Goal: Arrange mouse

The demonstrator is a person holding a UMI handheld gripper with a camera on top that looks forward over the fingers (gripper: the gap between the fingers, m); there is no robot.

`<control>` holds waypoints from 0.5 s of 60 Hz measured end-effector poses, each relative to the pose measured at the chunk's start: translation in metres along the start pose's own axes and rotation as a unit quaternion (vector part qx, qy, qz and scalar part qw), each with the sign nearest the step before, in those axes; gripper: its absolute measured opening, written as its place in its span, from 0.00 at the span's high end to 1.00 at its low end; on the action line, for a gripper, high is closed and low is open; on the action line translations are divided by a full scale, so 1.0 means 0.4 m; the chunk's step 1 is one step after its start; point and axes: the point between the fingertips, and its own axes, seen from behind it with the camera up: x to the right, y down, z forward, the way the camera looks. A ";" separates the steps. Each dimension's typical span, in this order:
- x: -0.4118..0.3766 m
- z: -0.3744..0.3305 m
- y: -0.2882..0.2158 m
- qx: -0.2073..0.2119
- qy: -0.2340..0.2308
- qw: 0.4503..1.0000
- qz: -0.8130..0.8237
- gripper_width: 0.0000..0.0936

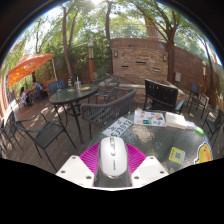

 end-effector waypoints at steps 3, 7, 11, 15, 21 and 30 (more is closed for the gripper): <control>0.044 -0.051 -0.126 0.045 -0.007 0.999 0.020 0.61; 0.130 -0.148 -0.270 0.104 -0.008 0.994 0.042 0.60; 0.287 -0.202 -0.380 0.145 0.009 0.988 0.053 0.61; 0.453 -0.280 -0.417 0.172 0.034 0.982 0.066 0.61; 0.755 -0.265 -0.379 0.158 0.079 0.981 0.083 0.61; 1.119 -0.176 -0.045 0.061 0.150 0.982 0.095 0.61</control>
